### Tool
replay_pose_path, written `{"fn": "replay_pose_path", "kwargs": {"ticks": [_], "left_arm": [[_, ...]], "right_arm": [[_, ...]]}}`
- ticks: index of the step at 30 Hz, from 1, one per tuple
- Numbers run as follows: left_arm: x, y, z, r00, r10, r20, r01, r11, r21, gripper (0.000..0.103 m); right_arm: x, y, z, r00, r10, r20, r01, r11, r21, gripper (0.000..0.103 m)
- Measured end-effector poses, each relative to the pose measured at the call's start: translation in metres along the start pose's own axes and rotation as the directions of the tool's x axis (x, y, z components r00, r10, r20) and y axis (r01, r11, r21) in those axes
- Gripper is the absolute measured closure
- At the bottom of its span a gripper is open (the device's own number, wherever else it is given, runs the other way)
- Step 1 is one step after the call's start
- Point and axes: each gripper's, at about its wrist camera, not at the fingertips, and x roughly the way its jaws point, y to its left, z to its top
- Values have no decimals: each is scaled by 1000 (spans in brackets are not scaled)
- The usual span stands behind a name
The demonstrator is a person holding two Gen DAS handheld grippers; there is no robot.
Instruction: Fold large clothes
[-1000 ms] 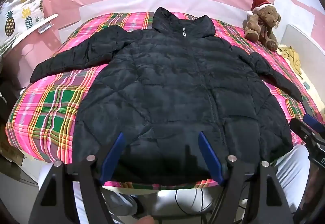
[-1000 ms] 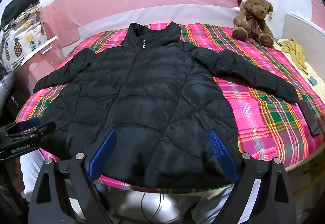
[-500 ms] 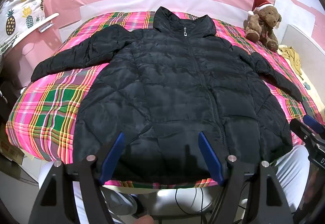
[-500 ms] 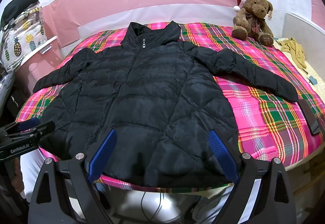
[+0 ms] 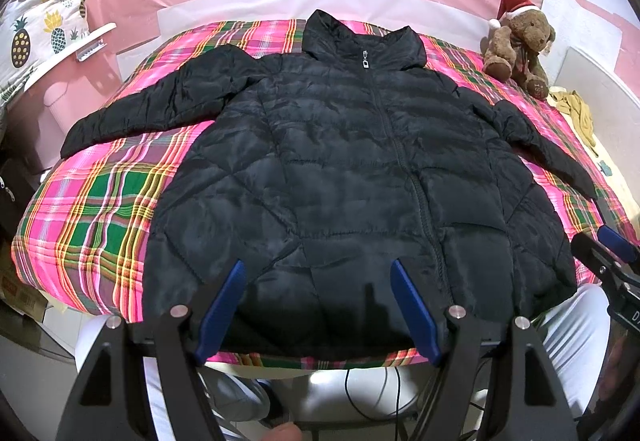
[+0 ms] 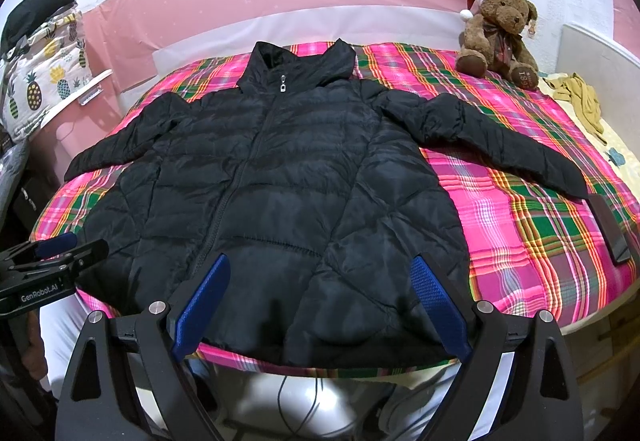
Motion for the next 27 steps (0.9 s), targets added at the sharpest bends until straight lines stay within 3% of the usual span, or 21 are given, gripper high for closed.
{"fn": "replay_pose_path", "kwargs": {"ticks": [27], "left_arm": [[4,2,-5,1000,2,-10,-2,1000,-3,26]], "right_arm": [[2,0,1,1000,1,-4,-1,1000,0,11]]}}
